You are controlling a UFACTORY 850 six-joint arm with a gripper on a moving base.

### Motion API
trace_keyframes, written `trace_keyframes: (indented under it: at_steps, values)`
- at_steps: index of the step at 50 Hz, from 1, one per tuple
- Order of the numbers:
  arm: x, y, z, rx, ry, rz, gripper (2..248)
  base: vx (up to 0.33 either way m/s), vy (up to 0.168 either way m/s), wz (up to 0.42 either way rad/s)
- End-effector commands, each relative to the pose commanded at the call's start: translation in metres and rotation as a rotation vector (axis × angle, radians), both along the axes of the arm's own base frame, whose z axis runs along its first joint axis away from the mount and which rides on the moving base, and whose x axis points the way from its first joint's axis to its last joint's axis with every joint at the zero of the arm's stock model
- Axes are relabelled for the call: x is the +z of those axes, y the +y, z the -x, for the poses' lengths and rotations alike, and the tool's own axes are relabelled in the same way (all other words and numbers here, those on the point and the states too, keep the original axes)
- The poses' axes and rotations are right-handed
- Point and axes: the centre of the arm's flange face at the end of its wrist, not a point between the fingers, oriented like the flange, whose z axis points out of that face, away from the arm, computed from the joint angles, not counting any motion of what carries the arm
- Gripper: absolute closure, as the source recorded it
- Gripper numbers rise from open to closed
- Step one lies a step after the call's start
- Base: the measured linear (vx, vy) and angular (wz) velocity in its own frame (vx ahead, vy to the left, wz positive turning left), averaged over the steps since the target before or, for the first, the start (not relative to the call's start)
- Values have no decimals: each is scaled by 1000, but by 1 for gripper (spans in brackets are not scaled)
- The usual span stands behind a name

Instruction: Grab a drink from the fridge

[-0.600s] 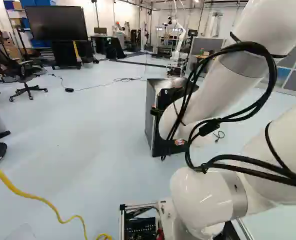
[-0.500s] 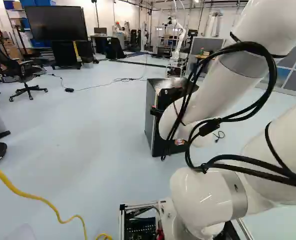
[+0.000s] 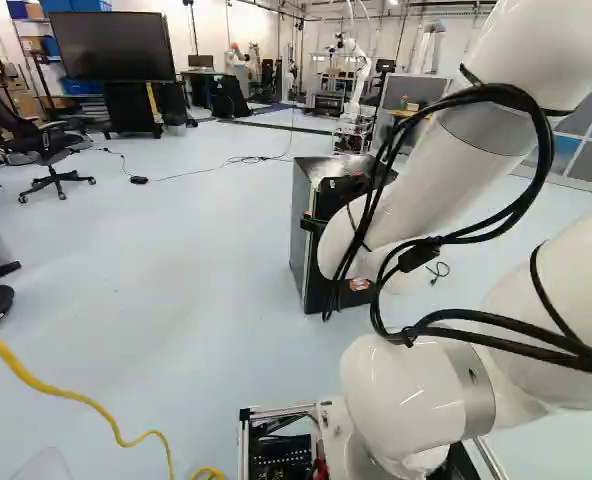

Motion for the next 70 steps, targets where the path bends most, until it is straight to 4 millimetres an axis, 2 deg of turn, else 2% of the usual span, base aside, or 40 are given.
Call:
trace_keyframes:
  at_steps: [21, 42, 70]
  values:
    - [1, 0, -7, 2, 3, 0, 3, 0, 0, 0]
    - [5, 10, -48, 25, 16, -2, 3, 0, 0, 0]
    - [7, 37, -88, 40, 22, -28, 3, 0, 0, 0]
